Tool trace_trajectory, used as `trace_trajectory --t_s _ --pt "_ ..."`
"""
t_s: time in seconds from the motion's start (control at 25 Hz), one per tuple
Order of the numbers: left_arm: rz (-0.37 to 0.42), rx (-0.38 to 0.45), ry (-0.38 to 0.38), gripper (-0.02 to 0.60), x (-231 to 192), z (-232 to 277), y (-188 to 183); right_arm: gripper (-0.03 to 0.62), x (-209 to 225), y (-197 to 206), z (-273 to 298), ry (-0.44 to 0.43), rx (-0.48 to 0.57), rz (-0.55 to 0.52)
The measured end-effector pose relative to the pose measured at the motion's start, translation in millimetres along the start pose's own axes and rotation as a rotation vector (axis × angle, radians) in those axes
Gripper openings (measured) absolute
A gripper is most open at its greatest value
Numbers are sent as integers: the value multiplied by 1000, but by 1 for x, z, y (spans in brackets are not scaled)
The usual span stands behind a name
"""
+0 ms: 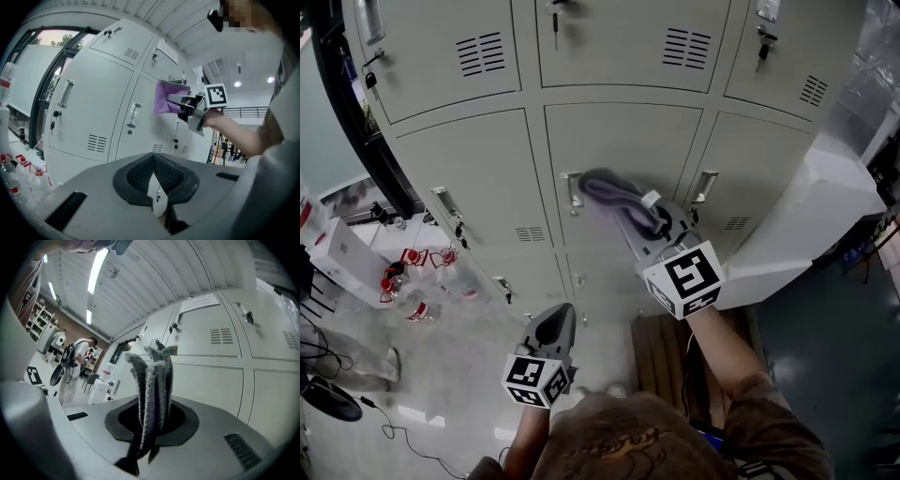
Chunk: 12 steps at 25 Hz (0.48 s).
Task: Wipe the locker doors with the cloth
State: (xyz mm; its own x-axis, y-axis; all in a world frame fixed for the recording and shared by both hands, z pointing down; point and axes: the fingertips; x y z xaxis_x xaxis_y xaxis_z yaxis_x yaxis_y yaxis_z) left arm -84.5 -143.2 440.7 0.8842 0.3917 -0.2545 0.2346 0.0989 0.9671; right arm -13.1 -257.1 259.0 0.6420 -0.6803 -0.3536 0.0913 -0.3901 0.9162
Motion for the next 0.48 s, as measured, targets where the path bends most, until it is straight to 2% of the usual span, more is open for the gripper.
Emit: trace_trajectory --t_s 0.28,0.48 --pt "-2 -4 5 4 -3 1 0 55 13 -63 34 -14 74 -215" --pt "-8 0 9 3 -6 3 -1 55 25 -97 51 23 77 -484"
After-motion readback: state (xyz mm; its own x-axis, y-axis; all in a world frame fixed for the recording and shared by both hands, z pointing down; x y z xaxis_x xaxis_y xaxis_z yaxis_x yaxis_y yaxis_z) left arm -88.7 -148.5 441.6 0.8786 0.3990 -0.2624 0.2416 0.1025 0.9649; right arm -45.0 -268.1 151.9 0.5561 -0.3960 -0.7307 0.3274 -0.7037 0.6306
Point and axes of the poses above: the fingertips, and each gripper's own axes: z forward along the fingers, x to its right, y out of its underside, and after that the axes turned 7 degrees about x, right-handed
